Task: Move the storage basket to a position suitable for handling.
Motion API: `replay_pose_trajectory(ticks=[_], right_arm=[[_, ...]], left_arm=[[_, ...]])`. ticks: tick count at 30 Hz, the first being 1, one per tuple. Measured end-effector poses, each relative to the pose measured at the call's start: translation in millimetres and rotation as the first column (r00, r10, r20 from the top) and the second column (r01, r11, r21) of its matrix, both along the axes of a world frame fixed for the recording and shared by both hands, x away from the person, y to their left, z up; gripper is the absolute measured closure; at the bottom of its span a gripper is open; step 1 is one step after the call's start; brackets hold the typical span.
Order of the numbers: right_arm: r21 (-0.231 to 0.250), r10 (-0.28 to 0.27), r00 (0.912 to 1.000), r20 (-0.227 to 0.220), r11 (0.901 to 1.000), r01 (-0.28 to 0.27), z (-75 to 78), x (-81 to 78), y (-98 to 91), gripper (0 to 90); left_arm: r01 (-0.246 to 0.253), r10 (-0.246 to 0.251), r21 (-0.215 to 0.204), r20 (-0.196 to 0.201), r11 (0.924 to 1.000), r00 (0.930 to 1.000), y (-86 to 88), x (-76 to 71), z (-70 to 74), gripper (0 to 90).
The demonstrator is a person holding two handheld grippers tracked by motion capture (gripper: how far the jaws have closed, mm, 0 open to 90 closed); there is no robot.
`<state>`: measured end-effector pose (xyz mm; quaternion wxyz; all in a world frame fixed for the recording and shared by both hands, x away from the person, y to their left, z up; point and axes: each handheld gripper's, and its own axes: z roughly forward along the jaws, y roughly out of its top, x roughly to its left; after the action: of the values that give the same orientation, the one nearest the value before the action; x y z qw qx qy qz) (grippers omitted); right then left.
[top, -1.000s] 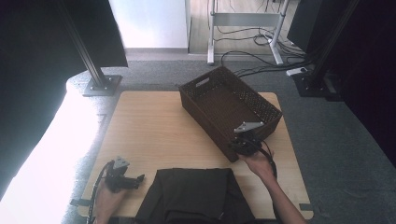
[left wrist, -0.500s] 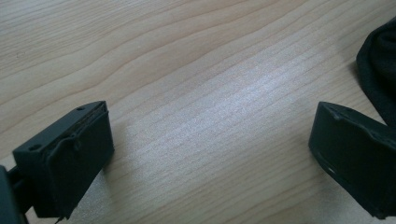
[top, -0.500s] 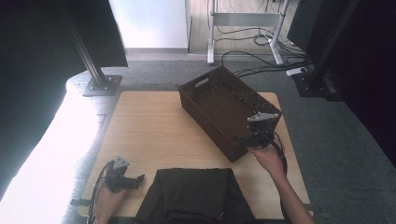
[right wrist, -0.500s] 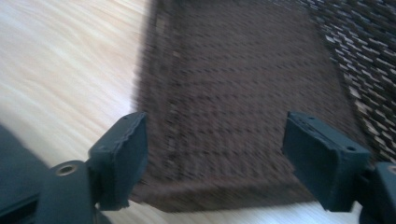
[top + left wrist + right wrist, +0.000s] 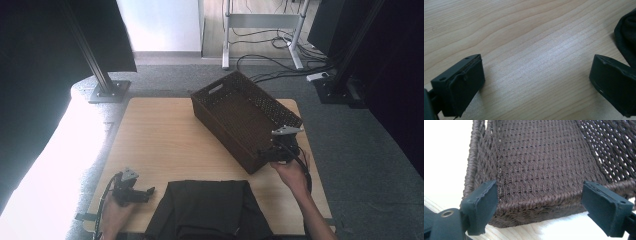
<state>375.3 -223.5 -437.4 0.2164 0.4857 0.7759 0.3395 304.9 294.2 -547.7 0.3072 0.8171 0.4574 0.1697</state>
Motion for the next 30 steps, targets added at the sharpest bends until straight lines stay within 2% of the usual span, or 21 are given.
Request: replay_pose_trajectory(ticks=[7, 11, 13, 17, 24, 30], right_arm=[[0.004, -0.037, 0.9990, -0.027, 0.9993, 0.037, -2.7, 0.1, -14.4, 13.6], [-0.027, -0.069, 0.9970, -0.035, 0.9973, 0.068, -4.0, -0.6, -24.8, 14.4], [-0.041, -0.090, 0.9952, -0.038, 0.9952, 0.089, -6.7, -0.3, -31.3, 15.4], [-0.034, -0.132, 0.9900, -0.050, 0.9910, 0.130, -12.7, 0.6, -48.1, 18.3], [-0.008, -0.182, 0.9822, -0.045, 0.9833, 0.182, -11.4, -4.0, -75.5, 36.5], [0.003, -0.245, 0.9693, -0.020, 0.9695, 0.245, -11.0, -6.7, -95.7, 54.1]], left_arm=[[-0.001, 0.001, -0.001, 0.001, 1.0000, 1.0000, -0.1, 0.0, -0.1, 0.0], [0.000, 0.000, -0.001, 0.001, 1.0000, 1.0000, -0.2, -0.1, -0.1, 0.0], [0.001, -0.001, -0.002, 0.001, 1.0000, 1.0000, -0.2, -0.2, -0.1, 0.0], [0.001, -0.001, -0.002, 0.001, 1.0000, 1.0000, -0.3, -0.2, -0.1, 0.0], [0.001, -0.001, -0.002, 0.001, 1.0000, 1.0000, -0.3, -0.2, -0.1, 0.0], [0.001, -0.001, -0.002, 0.001, 1.0000, 1.0000, -0.3, -0.2, -0.1, 0.0]])
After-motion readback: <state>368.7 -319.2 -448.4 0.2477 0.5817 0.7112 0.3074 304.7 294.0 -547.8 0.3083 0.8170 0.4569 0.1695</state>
